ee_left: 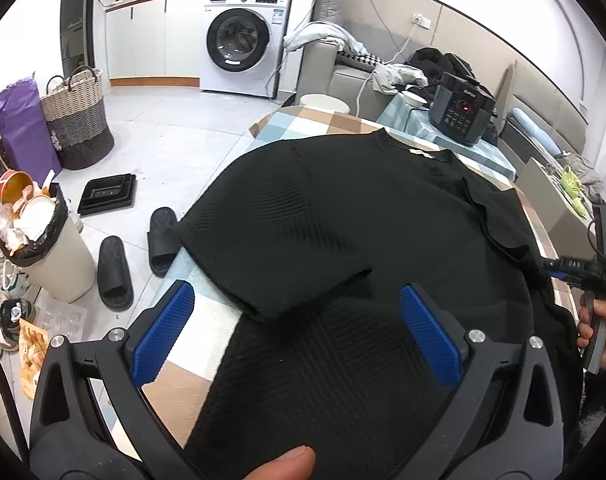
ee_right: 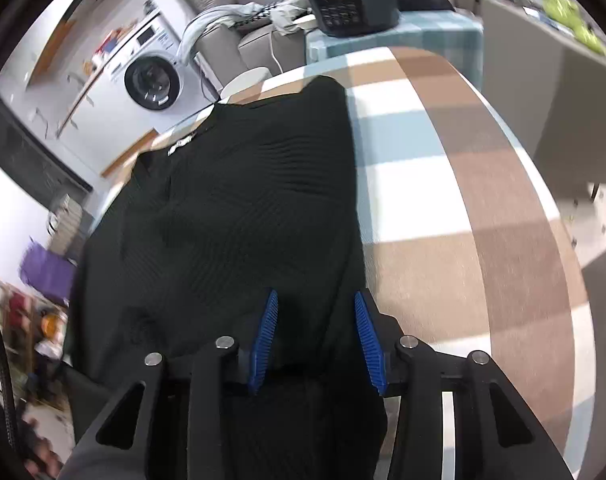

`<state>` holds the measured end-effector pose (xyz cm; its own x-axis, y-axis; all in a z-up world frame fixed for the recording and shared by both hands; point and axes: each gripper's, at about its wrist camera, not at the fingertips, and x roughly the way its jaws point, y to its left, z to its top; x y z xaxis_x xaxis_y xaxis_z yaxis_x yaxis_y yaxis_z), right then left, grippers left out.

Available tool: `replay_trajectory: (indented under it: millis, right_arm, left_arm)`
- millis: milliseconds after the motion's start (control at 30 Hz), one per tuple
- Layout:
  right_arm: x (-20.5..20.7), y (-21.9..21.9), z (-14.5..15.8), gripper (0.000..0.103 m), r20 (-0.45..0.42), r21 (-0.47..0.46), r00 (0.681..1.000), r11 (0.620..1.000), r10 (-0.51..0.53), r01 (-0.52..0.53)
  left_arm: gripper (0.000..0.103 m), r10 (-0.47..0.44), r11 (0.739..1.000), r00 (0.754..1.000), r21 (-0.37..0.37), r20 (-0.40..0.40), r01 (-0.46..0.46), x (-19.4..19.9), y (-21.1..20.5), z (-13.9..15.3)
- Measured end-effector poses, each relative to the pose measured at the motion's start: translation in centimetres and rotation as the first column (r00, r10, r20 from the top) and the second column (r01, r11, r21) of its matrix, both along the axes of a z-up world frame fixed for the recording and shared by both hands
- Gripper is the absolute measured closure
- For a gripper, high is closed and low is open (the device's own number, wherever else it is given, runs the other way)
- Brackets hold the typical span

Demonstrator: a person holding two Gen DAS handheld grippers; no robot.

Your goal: Fold small clothes

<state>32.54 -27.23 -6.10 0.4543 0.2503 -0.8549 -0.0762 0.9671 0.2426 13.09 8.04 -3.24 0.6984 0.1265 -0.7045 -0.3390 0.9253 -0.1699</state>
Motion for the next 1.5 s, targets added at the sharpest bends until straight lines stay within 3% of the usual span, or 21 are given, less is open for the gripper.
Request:
replay_trajectory:
  millis: [67, 233, 300, 433, 600, 767, 833, 967, 1067, 1200, 1300, 1500]
  right_arm:
    - [-0.8, 0.3, 0.2, 0.096, 0.023, -0.029, 1.000, 1.000, 0.002, -0.001]
    - [-1.8, -3.1, 1.8, 0.097, 0.109, -0.024, 0.983, 0.988, -0.151, 0.155]
    - [-2.0, -4.6, 1.8, 0.097, 0.088, -0.009, 0.977, 0.981, -0.194, 0.196]
    - [-2.2, -4.5, 0.8, 0.095, 0.015, -0.059, 0.985, 0.983, -0.174, 0.175]
    - [-3.8, -3.8, 3.1, 0.069, 0.090, -0.045, 0.983, 0.985, -0.161, 0.166]
    - [-5.0, -0.2, 4.7, 0.068, 0.157, 0.004, 0.987, 0.999, -0.045, 0.045]
    - [-5.2, 1.6, 4.1, 0.067, 0.137, 0.031, 0.990, 0.999, 0.028, -0.033]
    - [-5.8, 3.4, 2.3, 0.067, 0.064, 0.022, 0.996, 0.997, 0.068, -0.069]
    - [-7.2, 3.5, 2.5, 0.067, 0.079, 0.043, 0.996, 0.998, 0.047, -0.051]
    - [-9.2, 2.6, 3.8, 0.067, 0.093, 0.087, 0.996, 0.996, -0.004, -0.004]
    - [-11.5, 2.1, 5.0, 0.067, 0.122, 0.121, 0.992, 0.993, -0.021, 0.006]
    - [-15.8, 1.4, 6.1, 0.062, 0.154, 0.197, 0.985, 0.980, -0.072, 0.041]
  left_arm:
    - [0.001, 0.019, 1.000, 1.000, -0.005, -0.004, -0.019, 0.0, 0.6, -0.1]
    - [0.001, 0.061, 0.998, 0.998, -0.013, -0.010, -0.061, -0.4, 2.0, -0.3]
    - [0.001, 0.073, 0.997, 0.997, -0.014, -0.012, -0.073, -0.6, 2.6, -0.5]
    - [0.001, 0.094, 0.995, 0.995, -0.021, -0.024, -0.095, -0.7, 3.6, -0.9]
    - [0.001, 0.106, 0.994, 0.994, -0.022, -0.023, -0.106, -1.3, 4.3, -1.2]
    - [0.001, 0.109, 0.993, 0.993, -0.030, -0.039, -0.111, -1.1, 4.7, -2.0]
    - [0.001, 0.117, 0.992, 0.992, -0.039, -0.048, -0.119, -0.9, 5.0, -2.2]
    - [0.001, 0.132, 0.988, 0.990, -0.073, -0.052, -0.135, -1.2, 6.1, -2.6]
    - [0.001, 0.144, 0.984, 0.988, -0.097, -0.052, -0.148, -1.6, 7.0, -2.8]
    - [0.005, 0.137, 0.972, 0.989, -0.185, -0.052, -0.144, -2.2, 8.2, -3.1]
    - [0.019, 0.117, 0.955, 0.992, -0.266, -0.055, -0.128, -2.2, 8.8, -3.6]
    - [0.022, 0.102, 0.889, 0.995, -0.448, -0.016, -0.099, -2.0, 9.8, -4.8]
